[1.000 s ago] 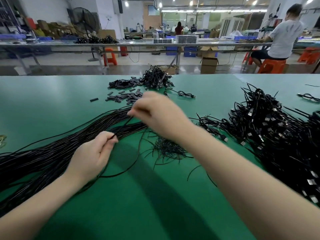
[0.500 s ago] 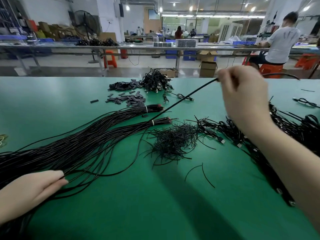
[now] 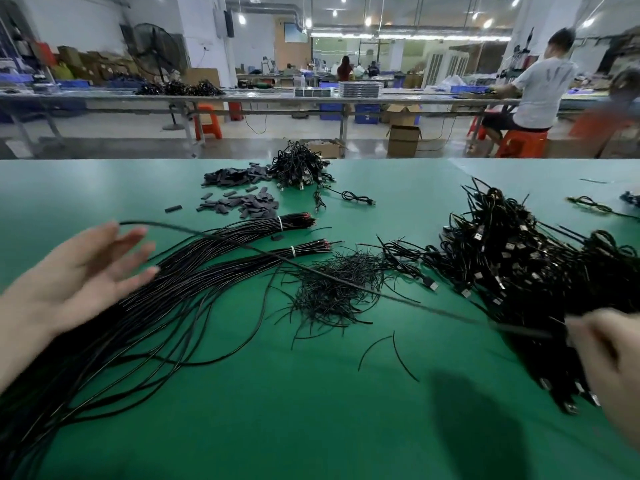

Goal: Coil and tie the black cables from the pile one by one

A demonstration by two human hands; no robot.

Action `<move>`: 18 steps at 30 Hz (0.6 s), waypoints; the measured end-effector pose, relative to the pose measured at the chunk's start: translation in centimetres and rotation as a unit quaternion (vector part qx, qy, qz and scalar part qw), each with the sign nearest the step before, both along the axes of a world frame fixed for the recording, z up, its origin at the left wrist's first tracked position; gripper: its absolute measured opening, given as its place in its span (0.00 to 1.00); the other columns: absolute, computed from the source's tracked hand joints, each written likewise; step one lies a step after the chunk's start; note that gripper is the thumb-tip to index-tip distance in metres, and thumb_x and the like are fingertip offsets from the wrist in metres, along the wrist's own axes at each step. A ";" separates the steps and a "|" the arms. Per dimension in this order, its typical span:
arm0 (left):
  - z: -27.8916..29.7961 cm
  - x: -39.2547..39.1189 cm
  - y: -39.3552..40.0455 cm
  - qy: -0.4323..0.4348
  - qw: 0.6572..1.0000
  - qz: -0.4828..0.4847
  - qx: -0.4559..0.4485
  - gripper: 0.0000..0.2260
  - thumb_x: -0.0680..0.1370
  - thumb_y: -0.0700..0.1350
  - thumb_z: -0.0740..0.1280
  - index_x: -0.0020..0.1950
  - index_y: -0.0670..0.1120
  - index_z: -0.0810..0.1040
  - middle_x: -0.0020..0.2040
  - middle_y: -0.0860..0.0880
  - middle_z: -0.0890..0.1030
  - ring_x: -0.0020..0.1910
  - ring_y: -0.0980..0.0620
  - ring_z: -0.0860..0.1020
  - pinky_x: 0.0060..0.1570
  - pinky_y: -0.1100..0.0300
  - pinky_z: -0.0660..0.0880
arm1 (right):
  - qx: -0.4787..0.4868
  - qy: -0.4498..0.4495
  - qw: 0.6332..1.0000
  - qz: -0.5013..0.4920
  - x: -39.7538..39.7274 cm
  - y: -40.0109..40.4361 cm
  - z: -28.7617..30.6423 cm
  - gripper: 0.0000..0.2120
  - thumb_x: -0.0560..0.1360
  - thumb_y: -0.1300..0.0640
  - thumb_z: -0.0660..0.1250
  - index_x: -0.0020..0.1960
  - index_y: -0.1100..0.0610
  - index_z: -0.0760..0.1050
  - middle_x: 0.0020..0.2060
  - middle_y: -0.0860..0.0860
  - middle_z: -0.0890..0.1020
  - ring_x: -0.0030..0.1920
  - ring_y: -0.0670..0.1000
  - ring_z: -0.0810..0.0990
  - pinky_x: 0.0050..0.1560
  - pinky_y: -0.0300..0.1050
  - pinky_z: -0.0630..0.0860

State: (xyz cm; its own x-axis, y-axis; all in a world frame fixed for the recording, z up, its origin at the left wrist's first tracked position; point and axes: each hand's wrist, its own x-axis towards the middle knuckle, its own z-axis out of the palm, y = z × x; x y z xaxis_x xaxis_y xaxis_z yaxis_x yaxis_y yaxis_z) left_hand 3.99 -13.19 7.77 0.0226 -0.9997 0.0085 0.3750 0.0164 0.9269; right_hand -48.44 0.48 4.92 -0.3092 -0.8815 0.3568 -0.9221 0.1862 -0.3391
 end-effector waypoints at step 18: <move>0.6 -22.9 -0.2 0.053 0.986 -0.151 -0.047 0.12 0.71 0.58 0.67 0.45 0.51 0.82 0.51 0.48 0.85 0.52 0.52 0.84 0.51 0.56 0.77 | 0.021 -0.292 0.919 0.263 16.1 -6.9 1.2 0.09 0.76 0.42 0.62 0.53 0.42 0.76 0.47 0.33 0.81 0.50 0.30 0.76 0.49 0.22 0.68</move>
